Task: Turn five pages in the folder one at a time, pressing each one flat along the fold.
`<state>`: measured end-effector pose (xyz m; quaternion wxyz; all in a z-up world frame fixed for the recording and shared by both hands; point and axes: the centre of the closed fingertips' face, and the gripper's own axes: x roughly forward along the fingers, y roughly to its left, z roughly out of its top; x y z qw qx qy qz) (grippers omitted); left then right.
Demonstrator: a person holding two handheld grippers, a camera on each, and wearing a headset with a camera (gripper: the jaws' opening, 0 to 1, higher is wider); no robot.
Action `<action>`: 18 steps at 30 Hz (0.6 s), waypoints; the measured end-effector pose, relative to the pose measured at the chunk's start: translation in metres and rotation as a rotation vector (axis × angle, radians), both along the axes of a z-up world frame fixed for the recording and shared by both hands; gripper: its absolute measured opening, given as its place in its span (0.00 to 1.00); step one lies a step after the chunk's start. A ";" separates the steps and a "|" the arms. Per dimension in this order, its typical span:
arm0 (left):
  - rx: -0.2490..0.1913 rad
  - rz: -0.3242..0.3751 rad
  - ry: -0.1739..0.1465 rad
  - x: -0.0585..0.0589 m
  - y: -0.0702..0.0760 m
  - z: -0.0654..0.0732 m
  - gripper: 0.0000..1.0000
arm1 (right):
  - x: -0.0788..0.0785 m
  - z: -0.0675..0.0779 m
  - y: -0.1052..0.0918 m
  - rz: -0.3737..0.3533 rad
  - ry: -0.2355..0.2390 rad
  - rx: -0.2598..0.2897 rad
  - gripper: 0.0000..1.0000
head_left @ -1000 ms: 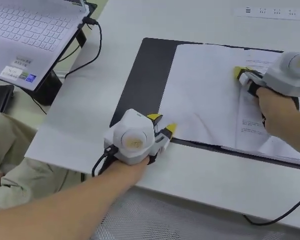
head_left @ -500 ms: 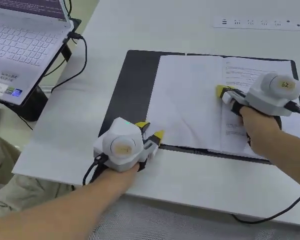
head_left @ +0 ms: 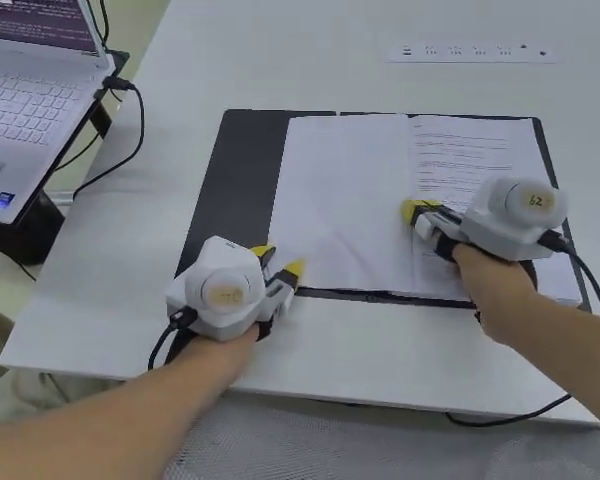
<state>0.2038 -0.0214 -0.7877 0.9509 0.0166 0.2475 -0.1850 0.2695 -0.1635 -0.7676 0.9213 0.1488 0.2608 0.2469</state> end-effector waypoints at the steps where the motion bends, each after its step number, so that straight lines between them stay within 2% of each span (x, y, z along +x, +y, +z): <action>1: 0.001 -0.001 0.000 0.000 0.000 0.000 0.22 | -0.003 0.000 0.000 0.004 -0.001 -0.001 0.00; 11: 0.002 -0.001 0.002 -0.001 0.001 0.000 0.22 | -0.043 -0.003 0.006 0.074 0.024 -0.021 0.00; 16: 0.002 0.000 0.003 -0.002 0.001 0.001 0.22 | -0.061 -0.004 0.007 0.102 0.055 -0.012 0.00; 18: 0.003 0.000 0.005 -0.002 0.001 0.001 0.22 | -0.073 -0.005 0.008 0.127 0.082 -0.012 0.00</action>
